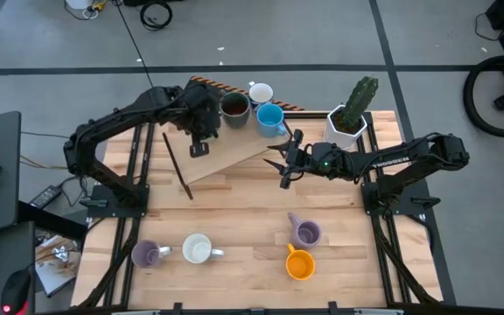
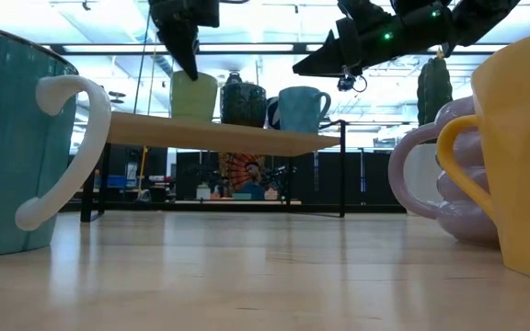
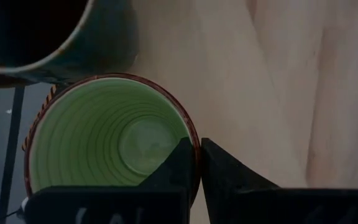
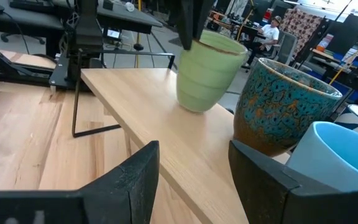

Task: Place coffee mugs
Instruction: Put the stripe green mug on the shelf

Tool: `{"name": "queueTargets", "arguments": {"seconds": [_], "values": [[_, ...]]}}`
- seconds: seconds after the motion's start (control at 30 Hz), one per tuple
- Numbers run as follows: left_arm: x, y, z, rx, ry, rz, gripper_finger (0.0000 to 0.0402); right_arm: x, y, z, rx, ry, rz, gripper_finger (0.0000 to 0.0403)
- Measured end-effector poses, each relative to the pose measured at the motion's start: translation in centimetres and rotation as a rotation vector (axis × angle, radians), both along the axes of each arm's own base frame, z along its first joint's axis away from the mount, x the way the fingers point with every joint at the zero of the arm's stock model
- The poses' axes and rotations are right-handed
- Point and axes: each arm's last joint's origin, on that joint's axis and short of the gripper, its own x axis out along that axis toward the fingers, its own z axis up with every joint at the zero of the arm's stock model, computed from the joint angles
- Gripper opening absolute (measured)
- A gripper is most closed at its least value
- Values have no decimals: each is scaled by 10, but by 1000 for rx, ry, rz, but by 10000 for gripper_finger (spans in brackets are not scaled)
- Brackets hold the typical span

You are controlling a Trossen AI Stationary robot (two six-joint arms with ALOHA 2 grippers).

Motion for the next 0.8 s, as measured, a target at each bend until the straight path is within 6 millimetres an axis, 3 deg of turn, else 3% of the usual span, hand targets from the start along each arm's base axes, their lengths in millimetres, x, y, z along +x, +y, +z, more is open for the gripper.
{"name": "queueTargets", "arguments": {"seconds": [0.8], "values": [[-26,46,1,-62,-73,-84,26,0,0,0,10,-5,-1,199]]}}
